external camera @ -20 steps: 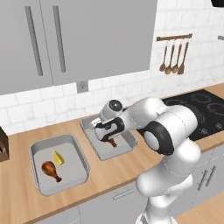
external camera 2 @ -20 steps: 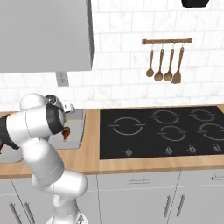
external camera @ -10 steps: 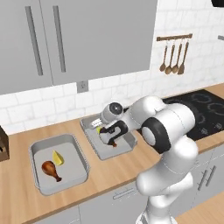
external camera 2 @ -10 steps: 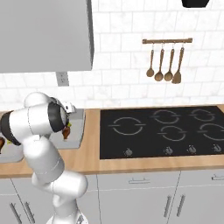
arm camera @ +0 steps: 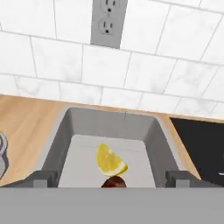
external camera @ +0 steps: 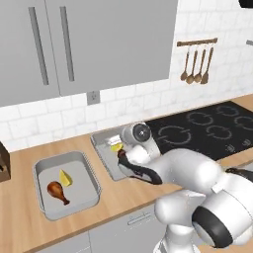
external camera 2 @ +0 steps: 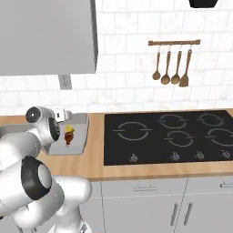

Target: Place one lemon wedge and one chicken drumstick in each tupperware on the nearby counter, to pack two identical lunches.

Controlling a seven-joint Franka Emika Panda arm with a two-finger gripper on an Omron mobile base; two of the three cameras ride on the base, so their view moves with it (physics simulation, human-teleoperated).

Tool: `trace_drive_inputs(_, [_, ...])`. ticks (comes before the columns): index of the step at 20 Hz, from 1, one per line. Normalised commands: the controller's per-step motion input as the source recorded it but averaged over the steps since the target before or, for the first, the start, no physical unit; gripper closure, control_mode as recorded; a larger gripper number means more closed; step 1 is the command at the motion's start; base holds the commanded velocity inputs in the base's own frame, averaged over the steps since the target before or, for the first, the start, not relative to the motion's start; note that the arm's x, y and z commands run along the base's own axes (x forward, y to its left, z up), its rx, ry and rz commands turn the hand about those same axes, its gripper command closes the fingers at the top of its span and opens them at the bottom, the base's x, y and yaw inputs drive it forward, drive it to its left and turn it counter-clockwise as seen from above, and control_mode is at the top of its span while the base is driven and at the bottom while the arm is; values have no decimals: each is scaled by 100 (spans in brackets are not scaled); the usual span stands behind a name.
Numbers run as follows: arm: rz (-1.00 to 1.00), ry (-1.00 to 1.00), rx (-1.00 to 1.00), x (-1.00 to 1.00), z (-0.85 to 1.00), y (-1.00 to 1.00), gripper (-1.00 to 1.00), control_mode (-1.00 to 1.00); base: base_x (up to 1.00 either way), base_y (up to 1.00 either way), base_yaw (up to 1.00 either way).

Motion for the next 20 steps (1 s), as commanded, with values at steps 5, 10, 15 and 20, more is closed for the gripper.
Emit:
trace_drive_inputs(5, [-9, -36, 14, -100, 100, -52, -100, -100, 0, 0, 0])
trace_drive_inputs(10, [-4, -30, 17, -100, 100, -57, -100, -100, 0, 0, 0])
trace_drive_inputs(15, [0, -24, 8, -100, 100, -27, -100, -100, 0, 0, 0])
trace_drive_inputs(20, [3, -39, 2, -90, 100, 1, -100, -100, 0, 0, 0])
